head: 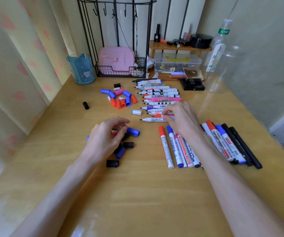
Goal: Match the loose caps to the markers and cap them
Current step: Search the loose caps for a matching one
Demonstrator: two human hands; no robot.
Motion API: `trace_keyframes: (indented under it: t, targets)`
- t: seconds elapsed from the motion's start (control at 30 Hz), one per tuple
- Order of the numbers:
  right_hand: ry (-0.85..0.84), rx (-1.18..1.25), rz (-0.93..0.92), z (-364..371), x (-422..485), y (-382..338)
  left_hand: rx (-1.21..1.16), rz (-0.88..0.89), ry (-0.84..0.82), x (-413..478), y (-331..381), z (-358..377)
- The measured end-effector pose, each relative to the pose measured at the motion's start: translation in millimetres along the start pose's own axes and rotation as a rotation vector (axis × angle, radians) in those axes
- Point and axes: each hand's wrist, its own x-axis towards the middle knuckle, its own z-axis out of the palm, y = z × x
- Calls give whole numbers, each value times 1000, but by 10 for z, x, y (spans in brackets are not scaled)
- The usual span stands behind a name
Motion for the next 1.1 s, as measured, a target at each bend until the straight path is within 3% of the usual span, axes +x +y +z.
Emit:
trace_keyframes:
  t: [0.33, 0.83, 1.1]
  targets:
    - [-17, 33, -74, 16, 41, -36, 70, 0, 46, 37, -98, -64]
    - [2, 19, -12, 60, 113, 136, 81, 36, 37, 27, -109, -22]
    - [84, 31, -64, 78, 116, 112, 84, 28, 63, 29, -144, -32]
